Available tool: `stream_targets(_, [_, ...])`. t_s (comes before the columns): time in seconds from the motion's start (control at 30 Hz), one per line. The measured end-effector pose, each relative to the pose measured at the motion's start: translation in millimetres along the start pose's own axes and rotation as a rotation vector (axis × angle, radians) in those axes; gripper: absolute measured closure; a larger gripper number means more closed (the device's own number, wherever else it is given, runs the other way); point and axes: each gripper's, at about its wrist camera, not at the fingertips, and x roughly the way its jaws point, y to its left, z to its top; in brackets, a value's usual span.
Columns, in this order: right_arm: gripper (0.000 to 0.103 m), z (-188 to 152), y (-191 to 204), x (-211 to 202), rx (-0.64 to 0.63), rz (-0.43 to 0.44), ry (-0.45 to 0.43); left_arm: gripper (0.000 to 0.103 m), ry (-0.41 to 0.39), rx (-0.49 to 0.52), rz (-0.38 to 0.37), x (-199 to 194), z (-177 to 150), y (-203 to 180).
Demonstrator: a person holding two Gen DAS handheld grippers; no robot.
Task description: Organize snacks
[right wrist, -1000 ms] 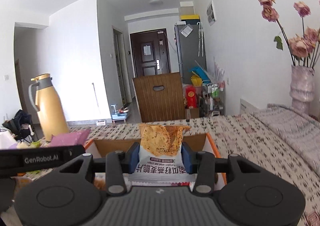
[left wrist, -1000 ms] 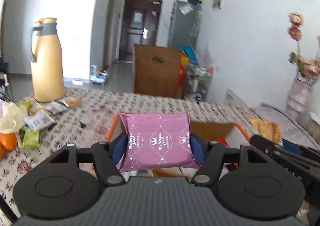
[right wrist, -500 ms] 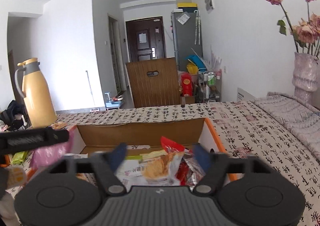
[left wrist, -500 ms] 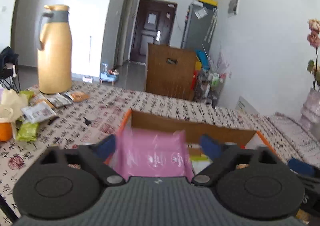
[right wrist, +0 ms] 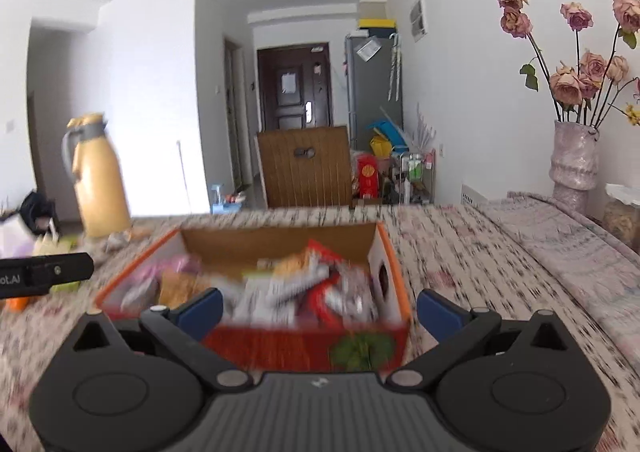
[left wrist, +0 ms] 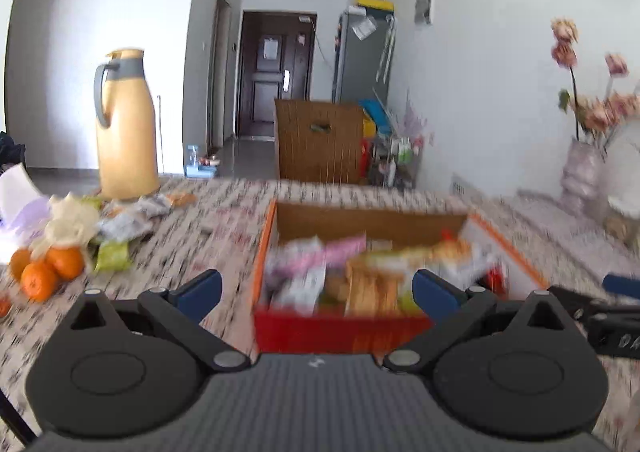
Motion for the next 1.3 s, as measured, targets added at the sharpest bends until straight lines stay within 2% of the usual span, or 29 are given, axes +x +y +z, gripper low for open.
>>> stream_targets(0.1, [0.000, -22.0, 2.0, -26.7, -0.038, 0.009, 0.043, 0.000, 0.048, 0.022, -0.008, -17.0, -28.6, 3.8])
stream_targets(0.2, [0.000, -43.2, 6.7, -48.8, -0.056, 0.020, 0.082, 0.000, 0.093, 0.003, -0.036, -32.6, -53.3, 7.5])
stream_targets(0.43, [0.000, -73.9, 10.3, -79.9, -0.046, 0.021, 0.136, 0.000, 0.133, -0.007, -0.054, -59.2, -81.5, 9.1])
stream_targets(0.87, [0.000, -82.4, 13.2, -105.7, -0.041, 0.019, 0.120, 0.000, 0.105, 0.003, -0.060, -86.0, -86.9, 4.8])
stream_targets(1.3, [0.000, -80.5, 13.5, -107.5, -0.042, 0.018, 0.117, 0.000, 0.098, 0.005, -0.061, -91.4, -88.9, 5.0])
